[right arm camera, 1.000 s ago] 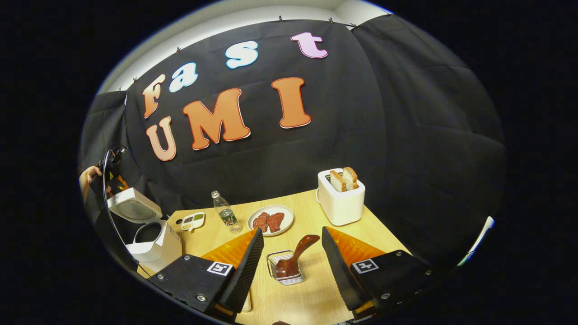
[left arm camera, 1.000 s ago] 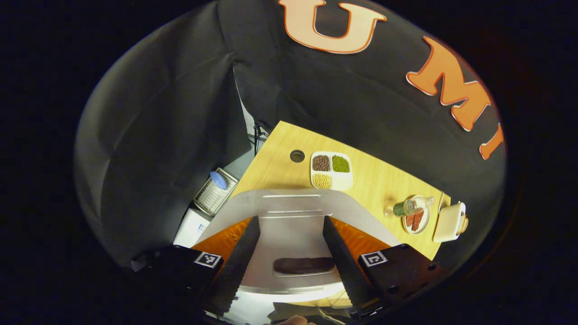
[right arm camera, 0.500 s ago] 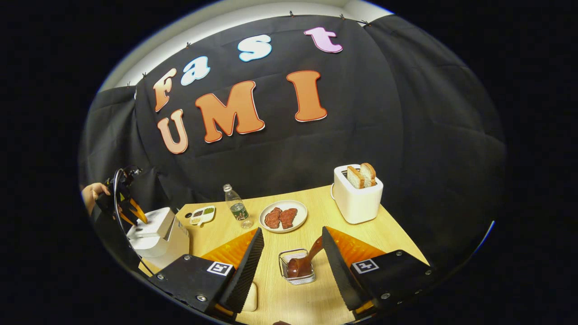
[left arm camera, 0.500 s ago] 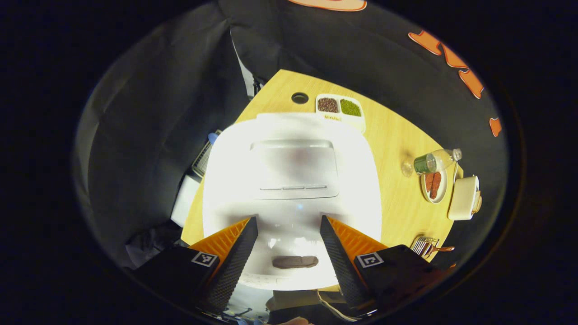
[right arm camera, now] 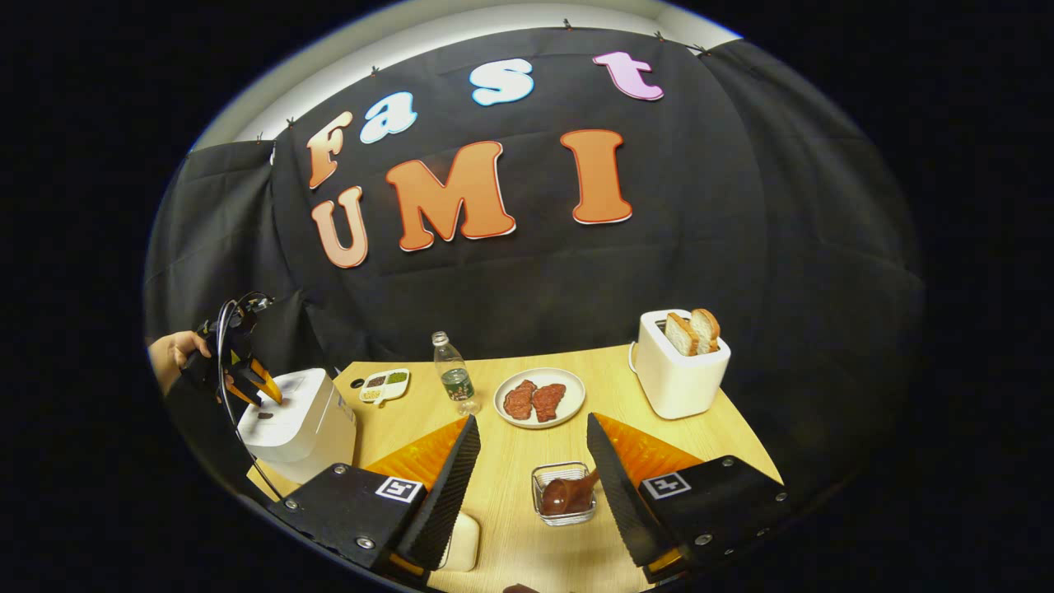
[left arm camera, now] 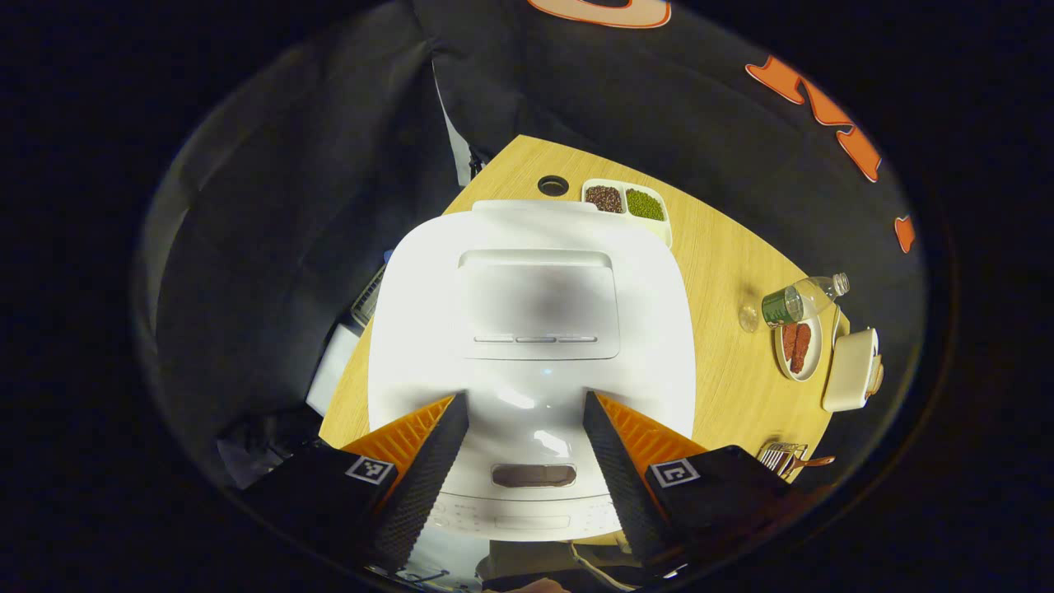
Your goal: Close the left gripper, press the button to open the rice cooker; take a wooden spoon from the chopstick holder with the right hand, scoop a spoonful of rice and pour it into the rice cooker, then put the wooden spoon back into the chopstick holder.
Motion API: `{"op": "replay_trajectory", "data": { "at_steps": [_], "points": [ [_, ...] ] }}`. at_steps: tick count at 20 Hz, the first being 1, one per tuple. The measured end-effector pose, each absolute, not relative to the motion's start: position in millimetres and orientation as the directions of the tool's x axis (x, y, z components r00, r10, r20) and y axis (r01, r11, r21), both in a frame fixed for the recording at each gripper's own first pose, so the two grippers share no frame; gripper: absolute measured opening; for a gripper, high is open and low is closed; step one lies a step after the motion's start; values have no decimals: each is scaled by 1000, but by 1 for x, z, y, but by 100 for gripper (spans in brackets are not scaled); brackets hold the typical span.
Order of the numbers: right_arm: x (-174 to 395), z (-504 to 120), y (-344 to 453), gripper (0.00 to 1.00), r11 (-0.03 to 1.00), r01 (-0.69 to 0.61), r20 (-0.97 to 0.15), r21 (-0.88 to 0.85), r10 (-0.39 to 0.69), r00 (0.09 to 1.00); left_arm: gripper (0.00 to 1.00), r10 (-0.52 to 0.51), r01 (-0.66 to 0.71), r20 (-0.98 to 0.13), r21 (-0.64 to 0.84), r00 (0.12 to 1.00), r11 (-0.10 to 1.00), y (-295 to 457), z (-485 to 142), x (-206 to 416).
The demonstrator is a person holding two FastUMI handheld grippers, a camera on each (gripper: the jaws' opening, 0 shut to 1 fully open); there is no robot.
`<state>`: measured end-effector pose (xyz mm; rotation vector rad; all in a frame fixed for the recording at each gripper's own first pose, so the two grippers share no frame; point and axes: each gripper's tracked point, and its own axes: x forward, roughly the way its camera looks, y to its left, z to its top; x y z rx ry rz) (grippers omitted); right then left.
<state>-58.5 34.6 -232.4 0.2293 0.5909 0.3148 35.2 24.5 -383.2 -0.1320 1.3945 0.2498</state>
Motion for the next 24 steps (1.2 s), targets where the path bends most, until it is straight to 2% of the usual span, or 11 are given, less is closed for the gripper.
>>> {"op": "replay_trajectory", "data": {
  "at_steps": [1,2,5,7,11,12,15,18,22,23,24],
  "points": [
    [-55,-227,39,78,925,-235,-493,300,361,792,93,98,-234,-977,52,189,971,26,-387,37],
    [-52,-224,43,84,924,-242,-480,297,364,798,100,102,-223,-970,51,222,974,28,-387,39],
    [-45,-213,49,89,921,-264,-452,287,373,810,100,96,-215,-944,27,317,976,23,-386,42],
    [-36,-205,52,90,927,-268,-429,263,362,828,100,88,-190,-894,4,439,982,16,-373,52],
    [-28,-187,62,90,933,-285,-370,220,350,860,96,104,-128,-715,20,691,992,2,-300,60],
    [-27,-182,66,90,933,-292,-354,208,351,867,100,101,-110,-666,29,739,994,-5,-275,55],
    [-25,-163,80,90,929,-319,-302,187,364,881,96,93,-69,-502,66,860,995,-23,-207,37],
    [-25,-135,91,90,922,-340,-233,185,377,896,100,94,-70,-366,77,926,995,-33,-158,24],
    [-24,-86,100,90,917,-358,-96,176,378,921,96,69,-55,-167,86,984,995,-43,-104,12],
    [-23,-77,101,90,918,-362,-66,165,376,924,100,61,-50,-121,93,991,994,-53,-97,10],
    [-23,-72,101,85,920,-360,-46,156,371,928,100,51,-41,-91,103,995,994,-58,-91,6]
  ]
}}
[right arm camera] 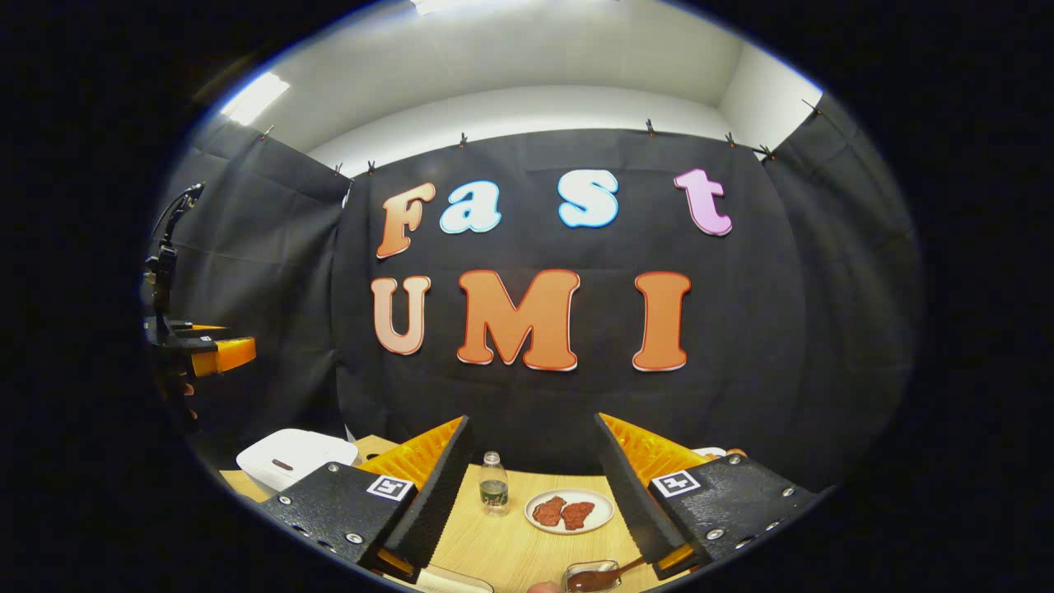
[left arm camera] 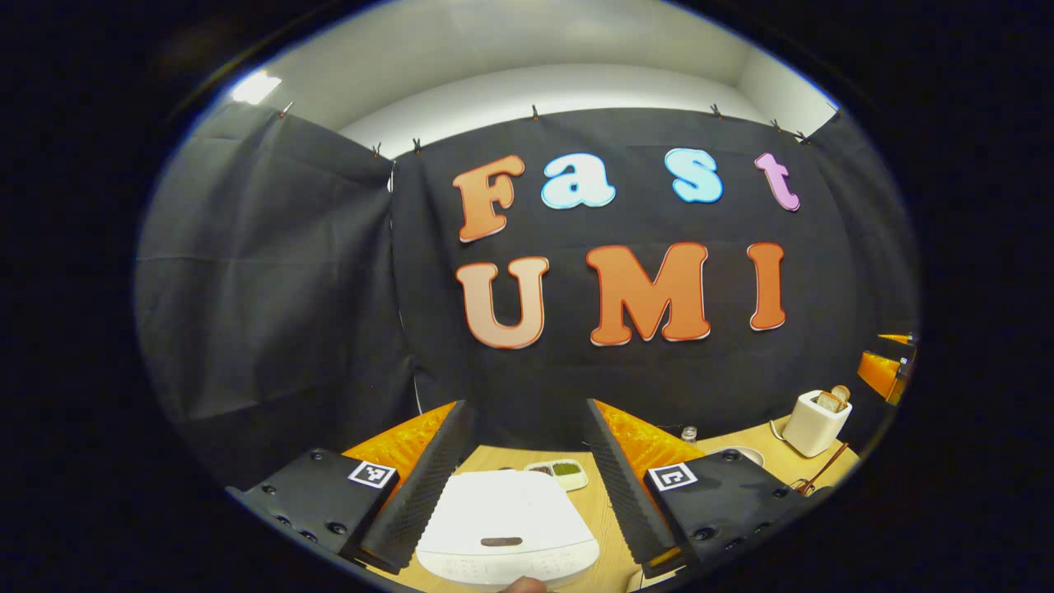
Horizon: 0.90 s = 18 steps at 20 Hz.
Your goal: Close the left gripper, press the button to open the rice cooker; take a wooden spoon from the chopstick holder with the right hand, scoop a spoonful of rice and pour it into the rice cooker, then put the wooden spoon back into the chopstick holder.
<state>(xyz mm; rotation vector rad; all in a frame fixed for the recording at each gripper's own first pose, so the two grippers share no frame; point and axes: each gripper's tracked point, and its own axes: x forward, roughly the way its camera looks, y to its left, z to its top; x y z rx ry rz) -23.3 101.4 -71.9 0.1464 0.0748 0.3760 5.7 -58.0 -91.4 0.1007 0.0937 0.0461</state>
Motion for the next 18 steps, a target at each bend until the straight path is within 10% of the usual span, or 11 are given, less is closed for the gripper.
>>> {"op": "replay_trajectory", "data": {
  "at_steps": [18],
  "points": [
    [-48,-26,107,90,914,-346,-9,212,356,934,100,-17,19,-30,68,999,998,-84,-59,-18]
  ]
}}
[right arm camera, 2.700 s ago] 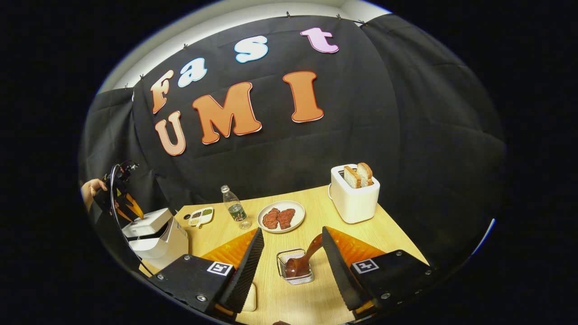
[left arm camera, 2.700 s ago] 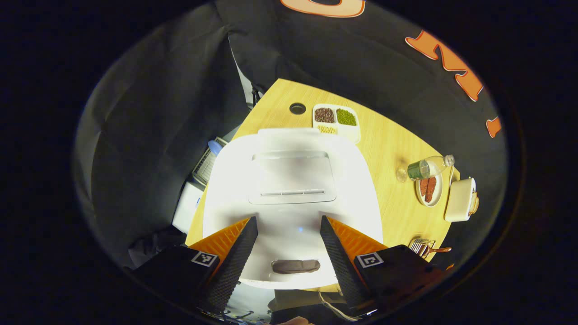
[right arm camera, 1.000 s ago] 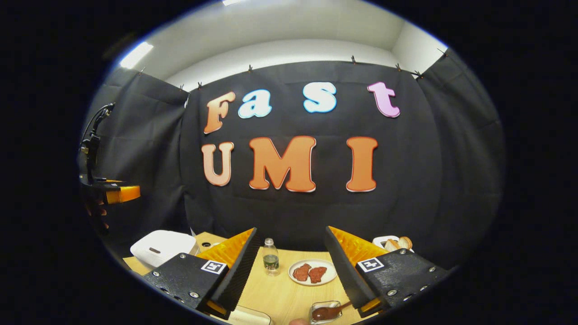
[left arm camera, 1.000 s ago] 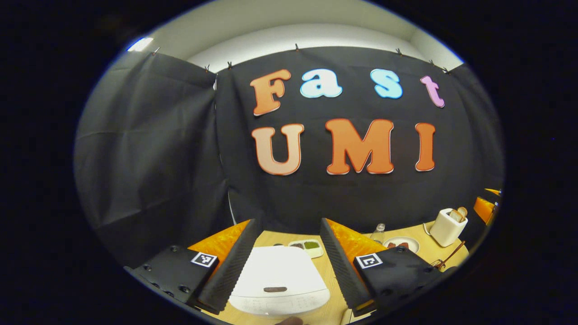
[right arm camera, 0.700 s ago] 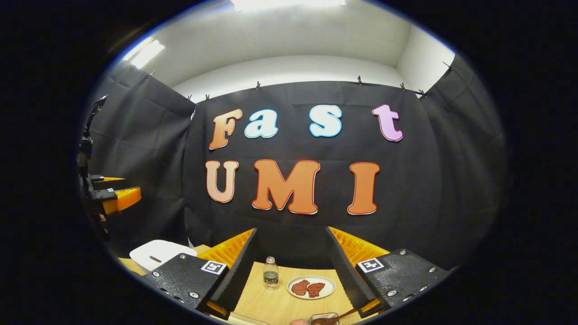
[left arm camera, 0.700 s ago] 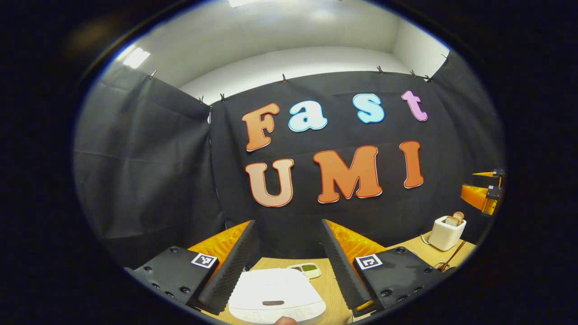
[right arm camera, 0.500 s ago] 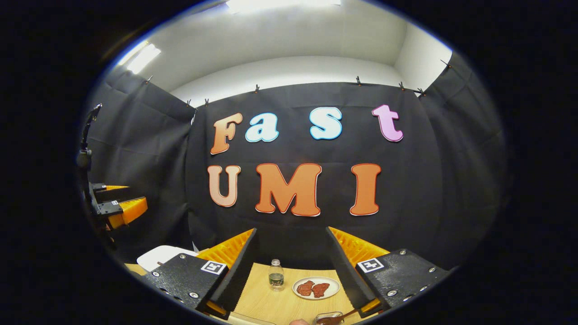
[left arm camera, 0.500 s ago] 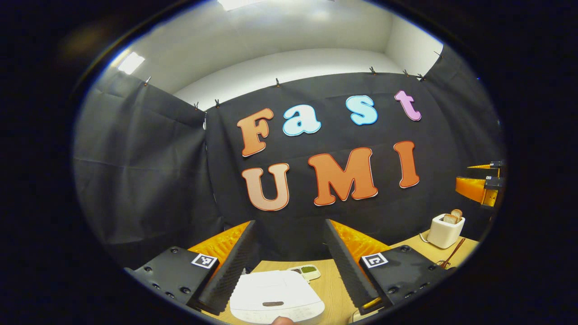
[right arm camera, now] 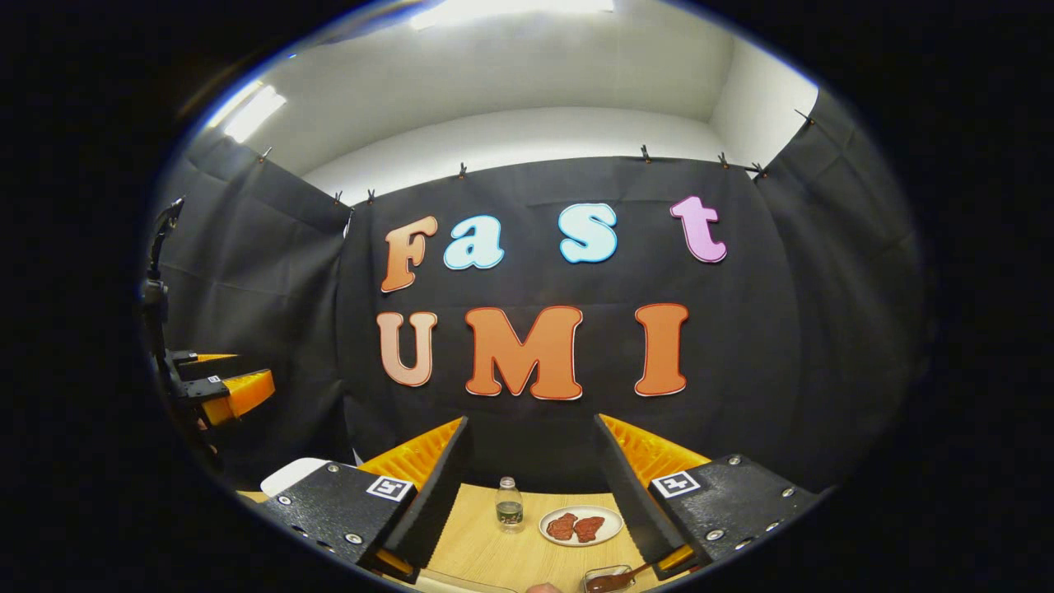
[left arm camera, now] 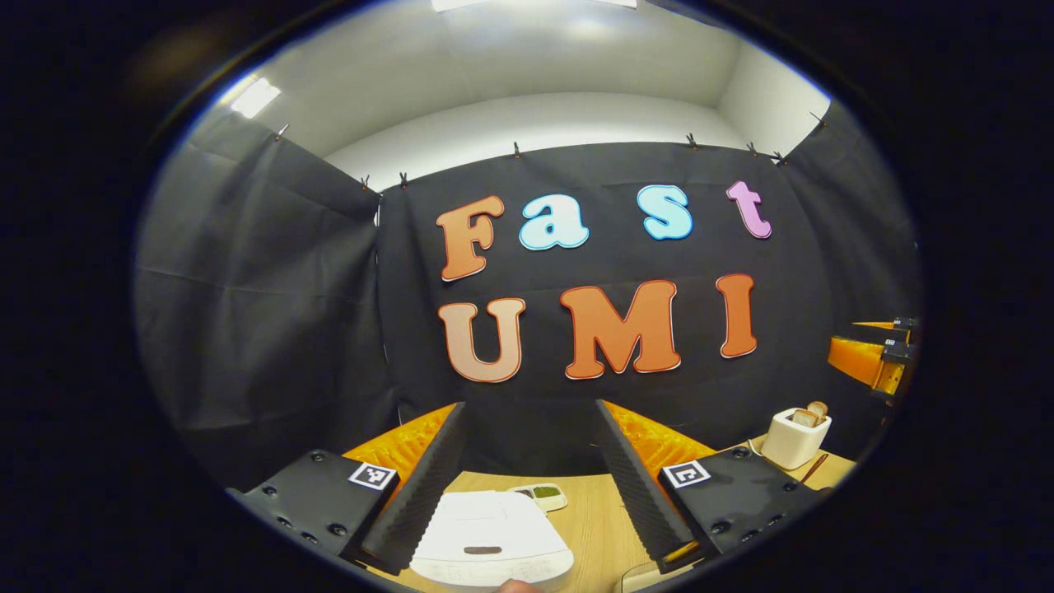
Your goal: Close the left gripper, press the button to open the rice cooker; take a wooden spoon from the chopstick holder with the right hand, scoop a spoonful of rice and pour it into the rice cooker, then put the wooden spoon back into the chopstick holder.
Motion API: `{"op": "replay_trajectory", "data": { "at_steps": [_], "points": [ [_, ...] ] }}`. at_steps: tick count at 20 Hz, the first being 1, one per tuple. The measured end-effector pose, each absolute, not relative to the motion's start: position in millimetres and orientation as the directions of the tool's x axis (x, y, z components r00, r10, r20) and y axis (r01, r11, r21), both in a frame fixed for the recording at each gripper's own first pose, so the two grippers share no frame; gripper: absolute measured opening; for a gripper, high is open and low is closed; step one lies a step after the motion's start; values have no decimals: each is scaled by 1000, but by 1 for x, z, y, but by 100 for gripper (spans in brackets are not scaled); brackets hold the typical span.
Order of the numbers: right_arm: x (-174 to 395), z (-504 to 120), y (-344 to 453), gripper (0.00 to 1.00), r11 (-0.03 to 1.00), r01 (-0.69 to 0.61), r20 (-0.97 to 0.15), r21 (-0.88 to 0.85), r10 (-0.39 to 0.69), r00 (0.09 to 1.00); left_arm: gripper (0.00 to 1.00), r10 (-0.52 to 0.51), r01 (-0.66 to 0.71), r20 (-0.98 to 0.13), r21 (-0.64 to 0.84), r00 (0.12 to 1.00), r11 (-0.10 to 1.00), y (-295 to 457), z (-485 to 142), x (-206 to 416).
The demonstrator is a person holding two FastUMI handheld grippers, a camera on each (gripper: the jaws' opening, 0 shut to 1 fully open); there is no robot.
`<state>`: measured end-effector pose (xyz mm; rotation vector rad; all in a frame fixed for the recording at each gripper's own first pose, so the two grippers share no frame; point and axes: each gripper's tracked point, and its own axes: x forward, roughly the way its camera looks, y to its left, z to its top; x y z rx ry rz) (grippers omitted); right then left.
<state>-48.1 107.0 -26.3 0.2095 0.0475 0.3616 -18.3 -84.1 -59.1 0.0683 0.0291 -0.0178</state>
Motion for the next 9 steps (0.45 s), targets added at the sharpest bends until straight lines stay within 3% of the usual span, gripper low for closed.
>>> {"op": "replay_trajectory", "data": {
  "at_steps": [9],
  "points": [
    [-49,-19,121,90,905,-379,3,195,386,923,100,-30,32,-24,70,999,997,-91,-55,-22]
  ]
}}
